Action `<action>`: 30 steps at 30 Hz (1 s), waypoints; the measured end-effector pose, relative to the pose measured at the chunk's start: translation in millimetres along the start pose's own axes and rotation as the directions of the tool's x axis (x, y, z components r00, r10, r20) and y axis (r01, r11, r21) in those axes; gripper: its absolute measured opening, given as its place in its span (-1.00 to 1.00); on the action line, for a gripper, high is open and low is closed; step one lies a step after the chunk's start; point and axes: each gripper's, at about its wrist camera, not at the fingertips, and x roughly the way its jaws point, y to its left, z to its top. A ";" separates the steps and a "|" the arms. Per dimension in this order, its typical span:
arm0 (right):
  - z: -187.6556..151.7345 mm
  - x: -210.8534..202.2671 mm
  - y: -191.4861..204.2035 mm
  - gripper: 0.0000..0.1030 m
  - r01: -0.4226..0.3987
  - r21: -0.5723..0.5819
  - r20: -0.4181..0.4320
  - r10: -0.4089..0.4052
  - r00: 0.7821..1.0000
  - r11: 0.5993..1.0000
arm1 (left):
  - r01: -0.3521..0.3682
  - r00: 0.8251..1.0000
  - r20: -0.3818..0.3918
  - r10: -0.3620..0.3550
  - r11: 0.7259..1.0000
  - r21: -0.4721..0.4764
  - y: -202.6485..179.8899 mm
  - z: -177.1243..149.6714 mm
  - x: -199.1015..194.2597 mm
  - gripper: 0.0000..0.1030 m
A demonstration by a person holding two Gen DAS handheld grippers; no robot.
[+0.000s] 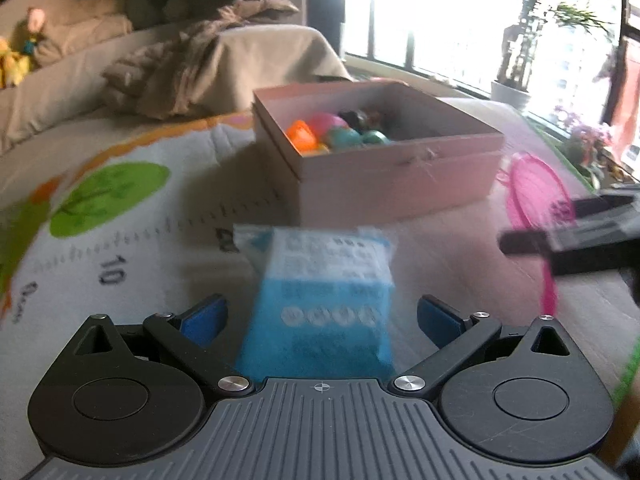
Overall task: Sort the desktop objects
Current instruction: 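Lift the pink net scoop with the right gripper while the left lifts the blue packet, then carry the packet and net over the pink box and open both grippers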
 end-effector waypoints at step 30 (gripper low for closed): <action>85.9 -49.1 -22.1 0.57 0.052 -0.090 0.243 -0.029 0.969 0.995 | 0.067 0.973 0.221 -0.066 0.998 0.002 10.1 101.3 34.4 0.90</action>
